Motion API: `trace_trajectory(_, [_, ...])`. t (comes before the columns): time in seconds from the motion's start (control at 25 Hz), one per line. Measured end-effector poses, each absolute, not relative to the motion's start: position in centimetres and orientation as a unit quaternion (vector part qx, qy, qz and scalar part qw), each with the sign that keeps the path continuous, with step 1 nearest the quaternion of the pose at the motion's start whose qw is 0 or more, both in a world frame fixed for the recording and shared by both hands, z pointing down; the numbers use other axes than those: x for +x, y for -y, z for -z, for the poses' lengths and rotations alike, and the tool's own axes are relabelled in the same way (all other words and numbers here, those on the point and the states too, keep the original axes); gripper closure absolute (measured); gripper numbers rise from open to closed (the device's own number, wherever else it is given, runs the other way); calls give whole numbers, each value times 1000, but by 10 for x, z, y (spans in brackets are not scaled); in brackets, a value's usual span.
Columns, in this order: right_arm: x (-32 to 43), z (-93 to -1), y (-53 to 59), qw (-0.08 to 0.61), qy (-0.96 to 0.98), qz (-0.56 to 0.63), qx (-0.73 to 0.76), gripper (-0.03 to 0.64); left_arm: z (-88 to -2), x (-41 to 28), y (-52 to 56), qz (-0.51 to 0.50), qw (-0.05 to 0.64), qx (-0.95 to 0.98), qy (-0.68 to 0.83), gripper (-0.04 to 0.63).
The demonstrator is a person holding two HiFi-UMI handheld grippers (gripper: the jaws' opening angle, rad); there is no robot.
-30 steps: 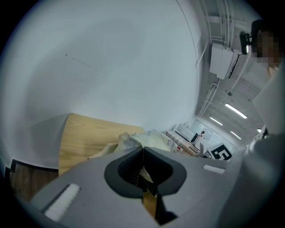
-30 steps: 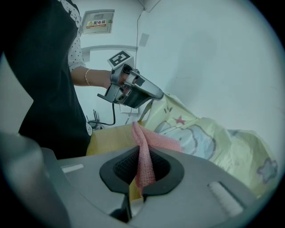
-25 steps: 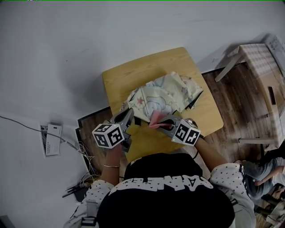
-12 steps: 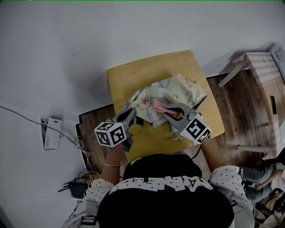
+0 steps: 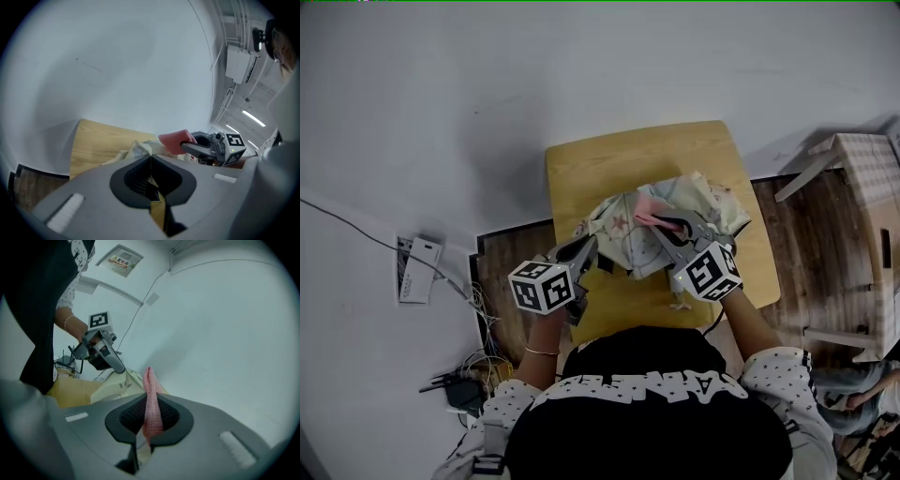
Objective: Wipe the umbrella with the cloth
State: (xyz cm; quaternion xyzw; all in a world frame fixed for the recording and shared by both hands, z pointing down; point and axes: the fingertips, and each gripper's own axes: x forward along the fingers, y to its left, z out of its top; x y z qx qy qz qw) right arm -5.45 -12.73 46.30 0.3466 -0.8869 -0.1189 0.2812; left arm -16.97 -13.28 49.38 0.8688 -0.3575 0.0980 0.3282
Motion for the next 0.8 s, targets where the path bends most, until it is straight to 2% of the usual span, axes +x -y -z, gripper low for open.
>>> trace_trajectory(0.2, [-56, -483, 130, 334, 876, 137, 321, 584, -496, -173, 135, -98, 335, 864, 363, 591])
trace_trajectory(0.8, [-39, -511, 113, 356, 871, 83, 327, 583, -497, -170, 136, -101, 330, 868, 356, 591])
